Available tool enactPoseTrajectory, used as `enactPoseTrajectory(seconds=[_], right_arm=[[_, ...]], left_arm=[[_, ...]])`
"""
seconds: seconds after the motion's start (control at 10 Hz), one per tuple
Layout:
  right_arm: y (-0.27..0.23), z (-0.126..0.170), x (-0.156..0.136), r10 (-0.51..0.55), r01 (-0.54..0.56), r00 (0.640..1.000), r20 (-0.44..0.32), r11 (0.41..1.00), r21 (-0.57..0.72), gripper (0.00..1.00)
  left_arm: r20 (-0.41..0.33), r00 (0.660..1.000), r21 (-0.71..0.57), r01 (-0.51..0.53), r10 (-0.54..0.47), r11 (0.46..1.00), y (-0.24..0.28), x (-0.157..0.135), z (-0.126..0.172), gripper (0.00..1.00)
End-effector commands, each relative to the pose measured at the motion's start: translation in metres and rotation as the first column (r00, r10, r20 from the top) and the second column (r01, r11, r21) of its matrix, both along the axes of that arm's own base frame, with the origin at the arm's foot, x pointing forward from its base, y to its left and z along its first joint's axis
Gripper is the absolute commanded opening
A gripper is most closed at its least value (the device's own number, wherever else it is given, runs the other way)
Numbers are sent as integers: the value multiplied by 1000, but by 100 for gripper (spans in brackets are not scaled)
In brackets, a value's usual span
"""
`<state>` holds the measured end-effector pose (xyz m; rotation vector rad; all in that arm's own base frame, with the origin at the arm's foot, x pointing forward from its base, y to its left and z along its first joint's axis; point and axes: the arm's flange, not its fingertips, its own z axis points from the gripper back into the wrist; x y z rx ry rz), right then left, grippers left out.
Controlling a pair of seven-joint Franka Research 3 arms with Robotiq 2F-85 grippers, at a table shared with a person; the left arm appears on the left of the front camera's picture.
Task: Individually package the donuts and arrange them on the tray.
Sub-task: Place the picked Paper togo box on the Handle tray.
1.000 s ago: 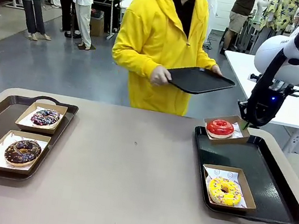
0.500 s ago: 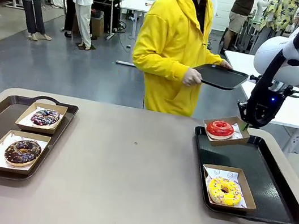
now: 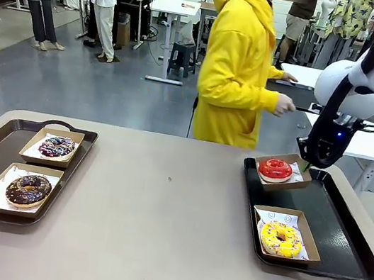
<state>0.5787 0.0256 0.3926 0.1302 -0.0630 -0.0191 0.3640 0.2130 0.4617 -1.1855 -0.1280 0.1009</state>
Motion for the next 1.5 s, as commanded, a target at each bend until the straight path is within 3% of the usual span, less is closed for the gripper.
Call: enactPoseTrajectory(seconds=[0.0,0.5,0.7,0.8,0.9,1.0,1.1,1.2,1.3,1.4], right_arm=[[6,-12,5,-17,18,1000,23,999,-32,1],[8,-36,16,-49,50,999,21,998,-33,1],[8,-37,14,-6,7,1000,26,1000,-18,5],[8,-34,11,-6,7,999,37,1000,-19,21],[7,-32,10,-8,9,999,38,1000,-19,25],[6,-30,8,-4,5,999,41,1000,-18,41],[5,-29,8,-6,7,999,44,1000,-17,45],[4,-28,8,-7,8,999,42,1000,-18,61],[4,-28,9,-7,8,999,42,1000,-18,65],[4,-28,9,-4,5,999,40,1000,-18,81]], left_arm=[[4,1000,18,2,-2,1000,1,-4,1,100],[4,1000,18,2,-2,1000,1,-4,1,100],[4,1000,18,2,-2,1000,1,-4,1,100],[4,1000,18,2,-2,1000,1,-4,1,100],[4,1000,18,2,-2,1000,1,-4,1,100],[4,1000,18,2,-2,1000,1,-4,1,100],[4,1000,18,2,-2,1000,1,-4,1,100],[4,1000,18,2,-2,1000,1,-4,1,100],[4,1000,18,2,-2,1000,1,-4,1,100],[4,1000,18,2,-2,1000,1,-4,1,100]])
